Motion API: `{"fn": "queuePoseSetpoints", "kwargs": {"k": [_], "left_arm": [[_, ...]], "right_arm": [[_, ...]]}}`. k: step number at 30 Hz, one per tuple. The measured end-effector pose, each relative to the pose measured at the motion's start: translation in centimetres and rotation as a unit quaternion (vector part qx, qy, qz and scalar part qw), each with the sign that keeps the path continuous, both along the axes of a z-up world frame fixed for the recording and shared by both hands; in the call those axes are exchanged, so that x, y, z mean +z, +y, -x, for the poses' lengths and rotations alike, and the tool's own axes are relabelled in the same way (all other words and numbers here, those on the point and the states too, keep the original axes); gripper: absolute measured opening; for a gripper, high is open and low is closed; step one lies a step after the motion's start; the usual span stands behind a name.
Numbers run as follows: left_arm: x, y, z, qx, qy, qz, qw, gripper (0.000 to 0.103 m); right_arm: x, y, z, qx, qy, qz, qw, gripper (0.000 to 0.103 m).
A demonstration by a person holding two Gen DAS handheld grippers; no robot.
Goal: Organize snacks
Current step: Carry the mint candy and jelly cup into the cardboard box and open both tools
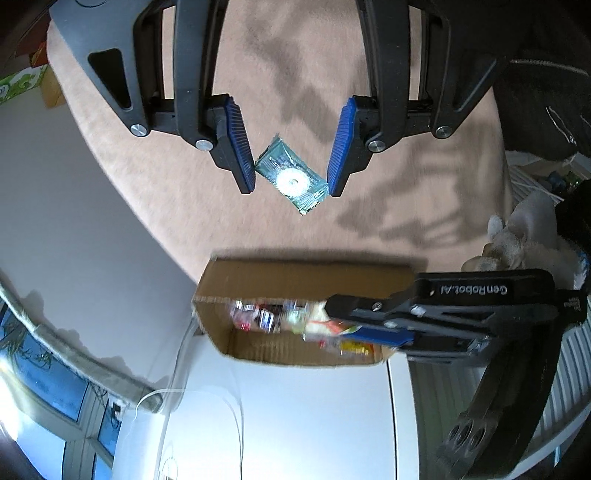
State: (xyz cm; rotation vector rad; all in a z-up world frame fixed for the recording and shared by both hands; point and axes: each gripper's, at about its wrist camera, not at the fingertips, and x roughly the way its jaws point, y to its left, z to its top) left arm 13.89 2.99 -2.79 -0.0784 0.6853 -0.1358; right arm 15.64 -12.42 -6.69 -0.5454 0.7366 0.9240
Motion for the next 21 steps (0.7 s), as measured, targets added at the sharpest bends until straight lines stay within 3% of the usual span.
{"fn": "queuePoseSetpoints", "kwargs": {"k": [10, 21], "left_arm": [[1.5, 3.8, 0.0, 0.030, -0.018, -0.012, 0.9993, 0.028], [1.6, 6.9, -0.7, 0.049, -0.020, -0.032, 0.9981, 0.028]], "right_arm": [[3.7, 2.8, -2.3, -0.009, -0.023, -0.024, 0.999, 0.042], [4.5, 7.6, -6.7, -0.018, -0.023, -0.032, 0.999, 0.042]]}}
